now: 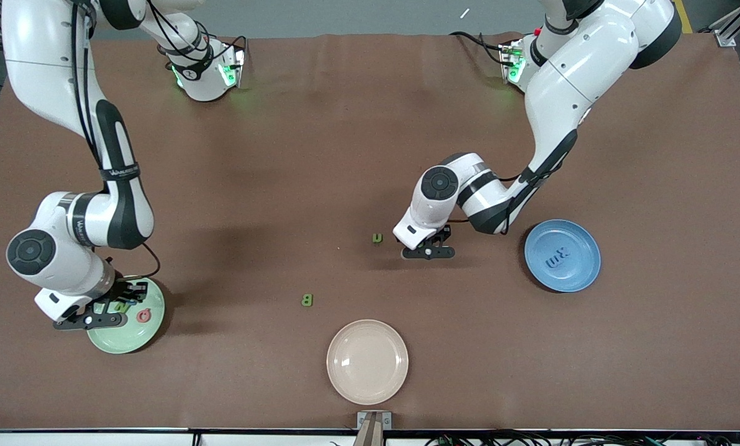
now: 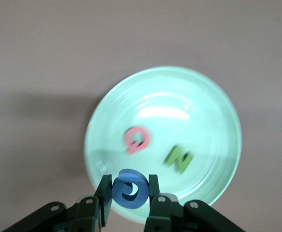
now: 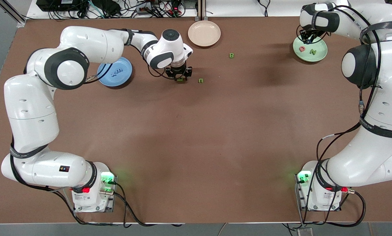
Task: Sort upper and lower case letters into plates
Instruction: 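Put blue G on green plate while the left gripper grasps green p, then reach green B with the right gripper while the left gripper drops p on blue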
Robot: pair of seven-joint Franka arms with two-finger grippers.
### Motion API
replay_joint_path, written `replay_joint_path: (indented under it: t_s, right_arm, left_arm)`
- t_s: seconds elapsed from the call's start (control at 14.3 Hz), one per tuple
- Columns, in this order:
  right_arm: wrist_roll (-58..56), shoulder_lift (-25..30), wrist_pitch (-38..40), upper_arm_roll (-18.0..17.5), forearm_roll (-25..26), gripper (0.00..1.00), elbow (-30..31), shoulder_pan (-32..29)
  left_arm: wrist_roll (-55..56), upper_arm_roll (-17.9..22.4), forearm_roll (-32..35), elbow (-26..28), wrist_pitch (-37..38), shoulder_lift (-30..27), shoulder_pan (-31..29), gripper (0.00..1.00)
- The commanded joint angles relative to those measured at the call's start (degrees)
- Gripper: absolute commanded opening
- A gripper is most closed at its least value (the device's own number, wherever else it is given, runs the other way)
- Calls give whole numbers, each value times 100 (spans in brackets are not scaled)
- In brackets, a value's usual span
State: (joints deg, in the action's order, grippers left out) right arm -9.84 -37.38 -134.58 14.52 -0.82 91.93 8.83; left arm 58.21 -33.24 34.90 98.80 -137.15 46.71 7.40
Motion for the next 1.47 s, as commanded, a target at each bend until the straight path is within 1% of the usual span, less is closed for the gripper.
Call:
replay_joint_path:
  t_s: [0.0,0.07,0.14,0.28,0.35,0.42,0.63,0.77,0.91,1.05,1.12,1.26,1.4]
  right_arm:
    - [-185,-234,-375,-107,91,78,-122,-154]
    - [-176,-234,-367,-107,82,91,-122,-137]
    - [-150,-234,-358,-107,73,99,-122,-93]
    - [-88,-217,-332,-150,-14,99,-148,-22]
    - [-1,-208,-332,-159,-75,100,-157,47]
    - [261,-217,-341,-160,-189,100,-218,126]
    - [1183,-234,-314,-186,-488,100,-368,521]
    - [2017,-287,-314,-195,-612,100,-447,899]
    - [2870,-374,-332,-195,-603,100,-552,1338]
    - [3556,-602,-358,-195,-612,100,-807,1742]
    - [3820,-743,-393,-195,-595,100,-886,1927]
    - [4365,-1120,-393,-195,-595,100,-1298,2235]
    - [4701,-1437,-393,-195,-595,100,-1650,2438]
  left_arm:
    - [129,90,140,-45,128,-30,86,56]
    - [138,90,140,-45,145,-39,77,51]
    - [138,90,148,-45,310,-65,77,43]
    - [138,81,148,-80,724,-100,86,23]
    - [138,81,148,-89,856,-135,86,9]
    - [138,72,148,-89,1040,-266,34,1]
    - [59,63,131,-98,1480,-784,-229,0]
    - [-186,20,87,-63,1875,-1153,-659,0]
    - [-265,28,34,-19,2183,-1426,-1098,0]
    - [-450,20,52,-1,2263,-1454,-1739,0]
    - [-616,20,52,60,2263,-1454,-1960,0]
    - [-942,20,52,157,2211,-1410,-2347,0]
    - [-961,20,52,201,2184,-1270,-2498,1]
